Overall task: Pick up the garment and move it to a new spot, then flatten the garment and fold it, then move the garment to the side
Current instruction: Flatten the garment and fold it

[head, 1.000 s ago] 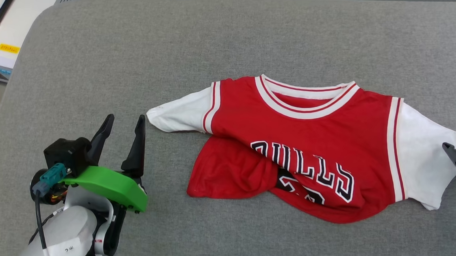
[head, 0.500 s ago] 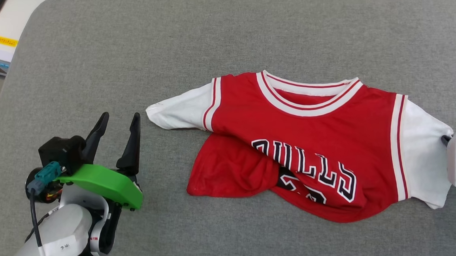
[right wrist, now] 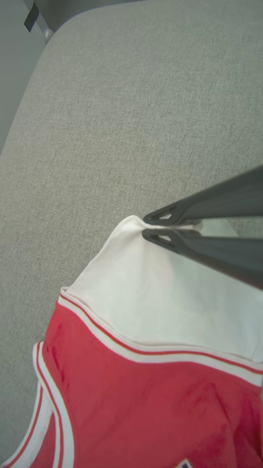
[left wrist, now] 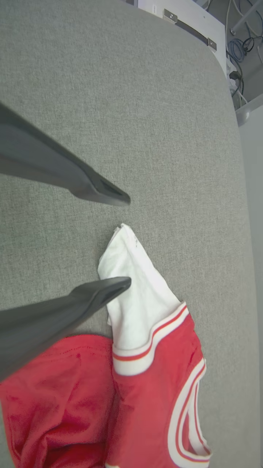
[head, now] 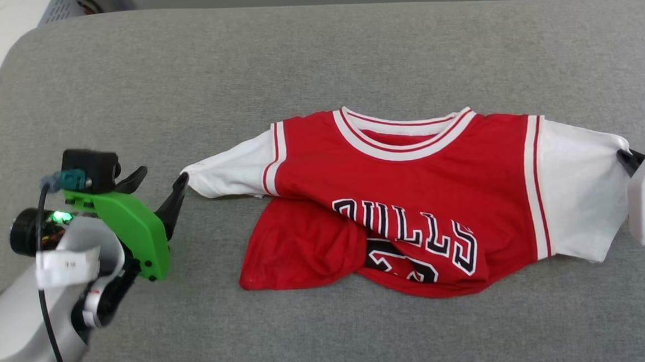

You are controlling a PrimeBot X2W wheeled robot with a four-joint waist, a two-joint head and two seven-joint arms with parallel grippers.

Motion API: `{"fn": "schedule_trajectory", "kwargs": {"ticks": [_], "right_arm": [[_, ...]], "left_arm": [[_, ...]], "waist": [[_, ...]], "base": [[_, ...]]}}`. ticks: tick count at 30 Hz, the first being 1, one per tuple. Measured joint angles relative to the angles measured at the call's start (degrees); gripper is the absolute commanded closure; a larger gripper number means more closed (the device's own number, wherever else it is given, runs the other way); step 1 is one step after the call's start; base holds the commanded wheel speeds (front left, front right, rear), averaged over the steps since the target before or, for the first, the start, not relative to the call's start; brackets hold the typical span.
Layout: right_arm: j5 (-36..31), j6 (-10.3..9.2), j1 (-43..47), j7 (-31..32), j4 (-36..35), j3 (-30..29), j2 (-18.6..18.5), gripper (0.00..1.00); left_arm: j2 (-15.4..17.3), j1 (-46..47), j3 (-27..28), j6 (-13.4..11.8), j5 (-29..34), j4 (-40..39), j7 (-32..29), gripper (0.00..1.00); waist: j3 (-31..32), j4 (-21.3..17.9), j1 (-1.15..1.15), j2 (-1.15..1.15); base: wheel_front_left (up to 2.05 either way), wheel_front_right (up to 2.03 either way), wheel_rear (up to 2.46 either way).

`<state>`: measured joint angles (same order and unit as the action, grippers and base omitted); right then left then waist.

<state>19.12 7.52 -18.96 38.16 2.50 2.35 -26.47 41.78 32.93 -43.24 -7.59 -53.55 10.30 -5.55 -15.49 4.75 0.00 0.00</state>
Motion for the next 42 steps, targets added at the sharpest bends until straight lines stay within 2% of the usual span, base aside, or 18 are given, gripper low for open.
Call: {"fn": "schedule_trajectory", "kwargs": {"ticks": [3, 8, 15, 25, 34, 35, 36, 37, 42], "right_arm": [[0.0, 0.00, -0.1, 0.8, -2.0, 0.5, 0.1, 1.00], [0.0, 0.00, -1.3, 1.4, -3.4, 2.0, 1.0, 1.00], [-0.3, 0.00, -4.2, 1.4, -3.5, 4.7, 2.0, 1.00], [-0.3, 0.00, -6.4, 0.2, -1.8, 5.5, 2.2, 1.00], [-0.3, 0.00, -7.7, -0.7, -0.9, 5.2, 2.2, 1.00], [-0.3, 0.00, -7.7, -0.7, -0.8, 5.1, 2.2, 1.00], [-0.3, 0.00, -7.8, -0.9, -0.7, 5.0, 2.3, 1.00], [-0.3, 0.00, -7.9, -1.0, -0.5, 4.9, 2.3, 1.00], [-0.3, 0.00, -8.0, -1.4, 0.2, 4.6, 2.4, 1.00]], "left_arm": [[1.0, 3.9, -2.3, 2.1, 0.0, 3.0, -7.3, 0.00], [0.3, 10.0, -3.0, 5.6, -1.4, 8.1, -14.0, 0.00], [-1.5, 14.2, -3.4, 8.2, -5.3, 17.0, -21.9, 0.00], [-2.8, 18.0, -5.8, 12.5, -5.3, 23.6, -25.3, 0.00], [-2.7, 19.4, -8.4, 13.7, -4.2, 24.0, -25.8, 0.00], [-2.7, 19.4, -8.6, 13.7, -4.0, 23.9, -25.8, 0.34], [-2.7, 19.4, -8.8, 13.7, -3.9, 23.7, -25.8, 0.85], [-2.6, 19.4, -9.0, 13.7, -3.9, 23.5, -25.8, 1.00], [-3.5, 19.4, -10.3, 14.4, -3.9, 22.6, -25.3, 1.00]], "waist": [[-0.6, -1.0, 0.00, 0.00], [-2.1, -2.4, 0.00, 0.00], [-4.6, -4.3, 0.00, 0.00], [-7.4, -6.2, 0.00, 0.00], [-8.9, -6.5, 0.00, 0.00], [-9.0, -6.5, 0.00, 0.00], [-9.1, -6.4, 0.00, 0.00], [-9.2, -6.4, 0.00, 0.01], [-8.9, -6.2, 0.00, 0.00]], "base": [[0.00, 0.00, 0.00], [0.00, 0.00, 0.00], [0.00, 0.00, 0.00], [0.00, 0.00, 0.00], [0.00, 0.00, 0.00], [0.00, 0.00, 0.00], [0.00, 0.00, 0.00], [0.00, 0.00, 0.00], [0.00, 0.00, 0.00]]}}
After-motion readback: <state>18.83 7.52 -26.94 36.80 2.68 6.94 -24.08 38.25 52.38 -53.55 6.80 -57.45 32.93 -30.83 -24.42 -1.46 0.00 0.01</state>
